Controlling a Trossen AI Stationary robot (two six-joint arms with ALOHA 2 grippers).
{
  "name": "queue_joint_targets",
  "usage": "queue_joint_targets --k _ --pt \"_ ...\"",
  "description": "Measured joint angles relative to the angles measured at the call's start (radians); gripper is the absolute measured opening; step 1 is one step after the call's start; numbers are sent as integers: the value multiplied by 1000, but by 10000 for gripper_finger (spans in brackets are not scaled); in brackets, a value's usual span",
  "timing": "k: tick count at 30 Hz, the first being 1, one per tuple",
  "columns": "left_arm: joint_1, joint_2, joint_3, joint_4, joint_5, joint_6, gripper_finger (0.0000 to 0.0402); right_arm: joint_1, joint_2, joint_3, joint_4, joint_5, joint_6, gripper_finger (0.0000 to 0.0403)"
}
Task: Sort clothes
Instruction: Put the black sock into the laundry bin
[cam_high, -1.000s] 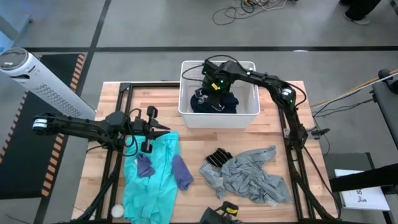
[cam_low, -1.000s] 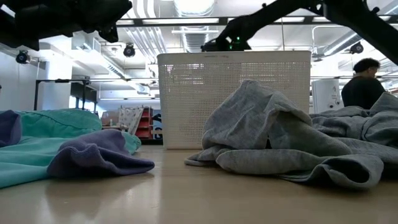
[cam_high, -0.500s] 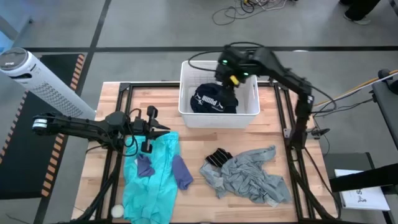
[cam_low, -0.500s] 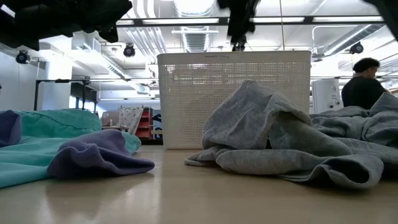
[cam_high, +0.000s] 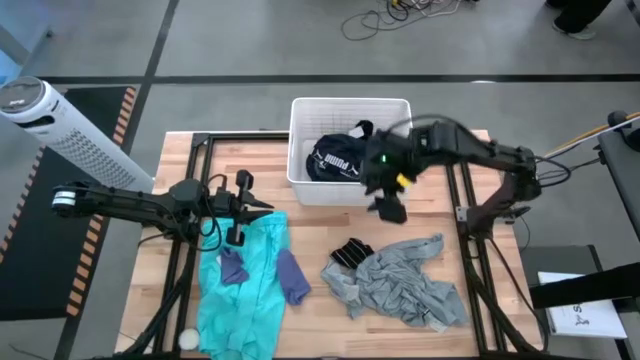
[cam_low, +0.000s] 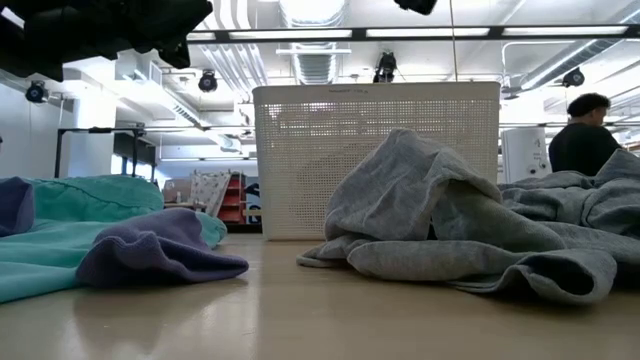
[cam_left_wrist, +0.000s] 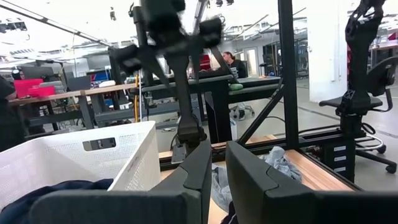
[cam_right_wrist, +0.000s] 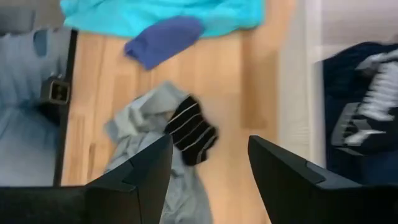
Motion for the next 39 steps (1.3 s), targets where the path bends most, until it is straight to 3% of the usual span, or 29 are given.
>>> queue_joint_targets --k 10,18,27,34,39 --pt "0 0 0 -5 0 -3 35 155 -190 -637 577 10 167 195" --pt "0 0 0 -7 0 -3 35 281 -196 -981 1064 184 379 201" --pt "0 0 0 -8 0 -3 35 338 -95 -1077 1143 426 551 264" --pt "0 0 0 -8 0 -3 35 339 58 -1075 1157 431 611 293" --pt "0 0 0 -9 0 -3 35 339 137 -1058 1173 443 621 272"
